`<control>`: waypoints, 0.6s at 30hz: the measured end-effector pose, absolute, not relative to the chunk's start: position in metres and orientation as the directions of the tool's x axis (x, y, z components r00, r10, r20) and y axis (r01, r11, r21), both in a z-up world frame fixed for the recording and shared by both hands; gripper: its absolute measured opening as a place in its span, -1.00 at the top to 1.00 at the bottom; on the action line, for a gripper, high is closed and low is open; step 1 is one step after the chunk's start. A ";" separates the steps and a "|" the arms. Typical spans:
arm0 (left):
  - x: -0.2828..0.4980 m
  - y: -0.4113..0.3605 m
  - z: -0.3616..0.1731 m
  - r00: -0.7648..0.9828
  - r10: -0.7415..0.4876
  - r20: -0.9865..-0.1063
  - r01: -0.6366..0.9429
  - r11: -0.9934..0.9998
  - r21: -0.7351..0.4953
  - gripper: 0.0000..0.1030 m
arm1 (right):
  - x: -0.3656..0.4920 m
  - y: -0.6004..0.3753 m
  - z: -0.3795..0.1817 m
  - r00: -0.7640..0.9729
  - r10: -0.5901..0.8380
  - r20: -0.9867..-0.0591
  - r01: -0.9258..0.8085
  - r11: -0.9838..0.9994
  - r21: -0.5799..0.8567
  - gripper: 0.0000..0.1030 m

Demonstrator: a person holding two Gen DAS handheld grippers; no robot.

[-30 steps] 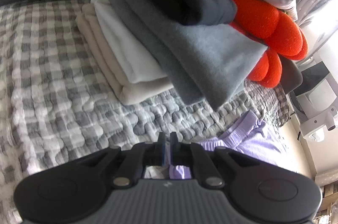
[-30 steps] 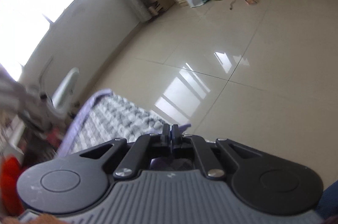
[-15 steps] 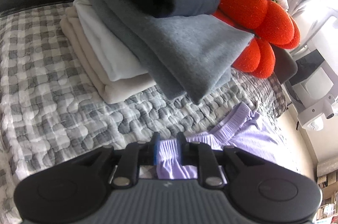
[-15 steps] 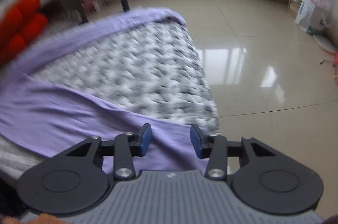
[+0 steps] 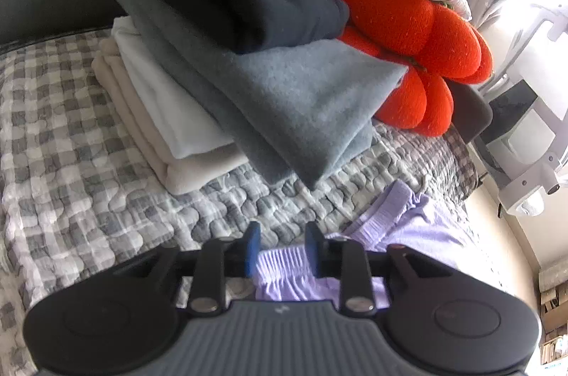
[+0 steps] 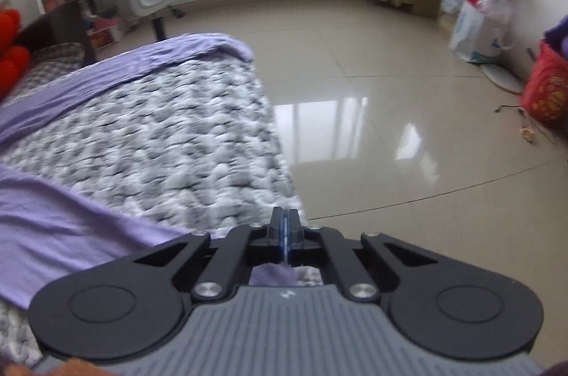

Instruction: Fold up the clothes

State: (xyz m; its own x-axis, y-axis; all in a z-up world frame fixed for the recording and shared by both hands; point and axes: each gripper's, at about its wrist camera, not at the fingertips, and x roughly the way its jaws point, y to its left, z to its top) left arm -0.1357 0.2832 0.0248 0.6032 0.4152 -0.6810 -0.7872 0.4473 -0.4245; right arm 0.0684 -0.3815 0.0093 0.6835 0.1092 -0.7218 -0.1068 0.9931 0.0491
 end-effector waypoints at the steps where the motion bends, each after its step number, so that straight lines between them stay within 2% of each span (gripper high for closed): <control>1: -0.136 0.283 0.026 0.604 0.419 -0.678 -0.787 0.447 -0.424 0.33 | 0.069 -0.384 0.008 0.680 0.101 -0.726 -0.095 0.994 0.050 0.99; 4: -0.134 0.281 0.027 0.611 0.421 -0.671 -0.781 0.461 -0.422 0.26 | 0.072 -0.385 0.001 0.645 0.126 -0.754 -0.108 0.991 0.073 0.92; 6: -0.133 0.280 0.028 0.616 0.419 -0.667 -0.775 0.473 -0.419 0.24 | 0.070 -0.394 0.005 0.636 0.180 -0.750 -0.100 0.983 0.152 0.61; 7: -0.134 0.280 0.028 0.616 0.420 -0.666 -0.775 0.474 -0.418 0.24 | 0.069 -0.399 0.006 0.632 0.208 -0.747 -0.096 0.977 0.191 0.15; 8: -0.135 0.280 0.028 0.616 0.422 -0.666 -0.776 0.472 -0.419 0.23 | 0.068 -0.405 0.008 0.638 0.218 -0.739 -0.079 0.973 0.218 -0.22; 9: -0.135 0.281 0.028 0.616 0.421 -0.666 -0.776 0.468 -0.423 0.23 | 0.068 -0.411 0.009 0.639 0.235 -0.733 -0.065 0.965 0.253 -0.23; 11: -0.136 0.281 0.028 0.616 0.419 -0.667 -0.777 0.461 -0.429 0.22 | 0.074 -0.415 0.004 0.604 0.278 -0.747 -0.042 0.947 0.318 -0.23; 12: -0.135 0.281 0.028 0.611 0.423 -0.669 -0.781 0.457 -0.425 0.22 | 0.076 -0.417 0.001 0.586 0.300 -0.752 -0.029 0.936 0.350 -0.15; 13: -0.135 0.280 0.028 0.607 0.427 -0.670 -0.785 0.454 -0.421 0.22 | 0.076 -0.413 0.002 0.585 0.301 -0.753 -0.045 0.939 0.341 0.27; 14: -0.135 0.279 0.029 0.606 0.434 -0.667 -0.786 0.455 -0.418 0.22 | 0.075 -0.409 0.002 0.584 0.302 -0.754 -0.060 0.942 0.331 0.55; 16: -0.135 0.278 0.031 0.604 0.446 -0.660 -0.788 0.459 -0.411 0.22 | 0.074 -0.402 0.006 0.594 0.289 -0.751 -0.079 0.950 0.302 0.93; 18: -0.135 0.277 0.031 0.600 0.455 -0.658 -0.791 0.462 -0.402 0.22 | 0.075 -0.401 0.008 0.613 0.237 -0.754 -0.051 0.964 0.262 0.93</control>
State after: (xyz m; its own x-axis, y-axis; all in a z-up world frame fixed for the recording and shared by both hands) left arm -0.1348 0.2769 0.0312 0.6002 0.4546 -0.6581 -0.7906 0.4617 -0.4022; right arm 0.0749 -0.4007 0.0076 0.6130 0.2374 -0.7536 -0.0506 0.9636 0.2624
